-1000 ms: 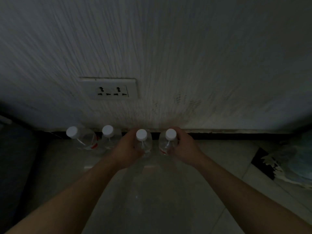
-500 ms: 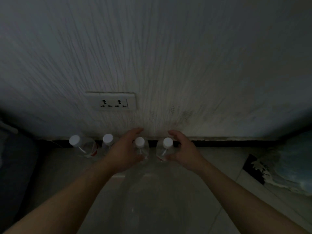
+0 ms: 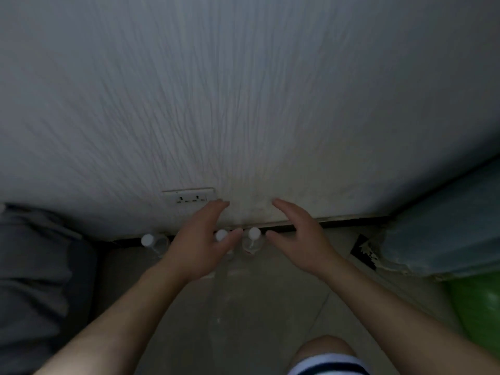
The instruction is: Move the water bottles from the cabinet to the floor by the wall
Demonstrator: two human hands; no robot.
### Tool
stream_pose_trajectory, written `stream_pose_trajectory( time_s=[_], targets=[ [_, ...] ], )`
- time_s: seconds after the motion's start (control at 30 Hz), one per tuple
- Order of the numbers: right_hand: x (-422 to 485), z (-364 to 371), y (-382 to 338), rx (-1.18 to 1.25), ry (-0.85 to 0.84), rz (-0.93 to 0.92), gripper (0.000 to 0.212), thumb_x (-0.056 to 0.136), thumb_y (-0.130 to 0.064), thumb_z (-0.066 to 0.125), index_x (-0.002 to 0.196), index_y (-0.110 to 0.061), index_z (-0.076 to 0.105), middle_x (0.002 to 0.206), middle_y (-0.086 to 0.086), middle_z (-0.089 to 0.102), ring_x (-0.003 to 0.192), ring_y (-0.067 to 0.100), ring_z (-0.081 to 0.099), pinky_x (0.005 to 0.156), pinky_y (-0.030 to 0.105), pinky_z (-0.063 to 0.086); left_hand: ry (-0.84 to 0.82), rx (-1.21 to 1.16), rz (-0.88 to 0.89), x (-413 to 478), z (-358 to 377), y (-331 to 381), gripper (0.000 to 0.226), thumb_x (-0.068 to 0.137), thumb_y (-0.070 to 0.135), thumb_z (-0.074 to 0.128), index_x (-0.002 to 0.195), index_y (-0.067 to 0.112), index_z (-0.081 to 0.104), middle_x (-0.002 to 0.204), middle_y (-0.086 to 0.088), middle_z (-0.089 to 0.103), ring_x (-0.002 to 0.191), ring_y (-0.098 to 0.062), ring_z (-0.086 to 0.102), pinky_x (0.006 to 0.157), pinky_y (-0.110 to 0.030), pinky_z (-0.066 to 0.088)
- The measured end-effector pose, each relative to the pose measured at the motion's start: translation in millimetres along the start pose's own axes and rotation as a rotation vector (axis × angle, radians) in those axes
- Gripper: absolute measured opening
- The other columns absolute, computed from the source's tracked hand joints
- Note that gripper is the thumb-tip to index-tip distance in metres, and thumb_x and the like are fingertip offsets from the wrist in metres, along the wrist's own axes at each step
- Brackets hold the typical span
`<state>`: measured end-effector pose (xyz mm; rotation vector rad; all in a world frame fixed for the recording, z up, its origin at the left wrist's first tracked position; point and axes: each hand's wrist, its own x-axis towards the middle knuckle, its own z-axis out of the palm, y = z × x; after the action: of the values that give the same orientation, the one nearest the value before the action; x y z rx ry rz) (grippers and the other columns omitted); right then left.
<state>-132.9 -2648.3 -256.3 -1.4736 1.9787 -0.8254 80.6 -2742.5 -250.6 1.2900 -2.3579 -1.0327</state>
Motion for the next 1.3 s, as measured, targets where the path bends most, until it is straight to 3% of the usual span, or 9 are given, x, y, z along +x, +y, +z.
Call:
stream_pose_trajectory(
  time_s=[0.13, 0.37, 0.53, 0.67, 0.77, 1.3],
  targets=[
    [-20, -60, -67, -0.096, 0.014, -0.016, 0.063, 0.085, -0.044, 0.059, 0.142, -0.021, 0.044, 0.147, -0.009, 0.041, 0.138, 0.007, 0.030, 0.113, 0.020, 0.020, 0.020, 0.042, 0.027, -20, -58, 65, 0.071, 0.088, 0.061, 0.044, 0.147, 0.023, 0.035, 0.155, 0.003, 0.031, 0.143, -0.011, 0.026, 0.115, -0.025, 0.018],
    [-52, -158, -192, -0.126, 0.061, 0.029, 0.066, 0.088, -0.054, 0.042, 0.139, -0.014, 0.047, 0.146, 0.001, 0.045, 0.138, 0.015, 0.035, 0.111, 0.018, 0.018, 0.005, 0.044, 0.003, -56, -170, 175, 0.061, 0.095, 0.051, 0.039, 0.148, 0.023, 0.033, 0.156, 0.004, 0.030, 0.143, -0.009, 0.025, 0.116, -0.025, 0.019],
    [-76, -231, -274, -0.168, 0.114, 0.015, 0.055, 0.092, -0.040, 0.044, 0.140, -0.014, 0.047, 0.147, 0.000, 0.044, 0.138, 0.011, 0.031, 0.111, 0.009, 0.008, -0.005, 0.094, 0.013, -83, -241, 249, 0.056, 0.098, 0.044, 0.042, 0.149, 0.025, 0.030, 0.156, 0.009, 0.029, 0.144, -0.005, 0.020, 0.117, -0.025, 0.016],
    [-96, -285, -330, -0.293, 0.128, -0.005, 0.055, 0.093, -0.040, 0.040, 0.141, -0.015, 0.046, 0.150, 0.001, 0.041, 0.142, 0.018, 0.028, 0.118, 0.032, 0.019, 0.005, 0.218, 0.092, -98, -291, 309, 0.055, 0.098, 0.040, 0.043, 0.149, 0.022, 0.032, 0.156, 0.005, 0.028, 0.145, -0.008, 0.018, 0.119, -0.035, 0.018],
    [-110, -319, -364, -0.420, 0.143, -0.025, 0.057, 0.090, -0.041, 0.036, 0.137, -0.012, 0.050, 0.145, 0.004, 0.048, 0.139, 0.026, 0.036, 0.114, 0.047, 0.030, 0.012, 0.293, 0.111, -109, -320, 354, 0.054, 0.098, 0.039, 0.043, 0.148, 0.019, 0.035, 0.156, 0.001, 0.030, 0.146, -0.014, 0.020, 0.119, -0.038, 0.018],
    [-165, -438, -431, -0.436, 0.198, 0.009, 0.066, 0.086, -0.047, 0.029, 0.136, -0.011, 0.052, 0.143, 0.008, 0.050, 0.136, 0.030, 0.040, 0.113, 0.045, 0.031, 0.054, 0.338, 0.011, -162, -384, 481, 0.052, 0.099, 0.039, 0.040, 0.148, 0.021, 0.035, 0.159, 0.004, 0.023, 0.147, -0.012, 0.012, 0.120, -0.034, 0.008]
  ],
)
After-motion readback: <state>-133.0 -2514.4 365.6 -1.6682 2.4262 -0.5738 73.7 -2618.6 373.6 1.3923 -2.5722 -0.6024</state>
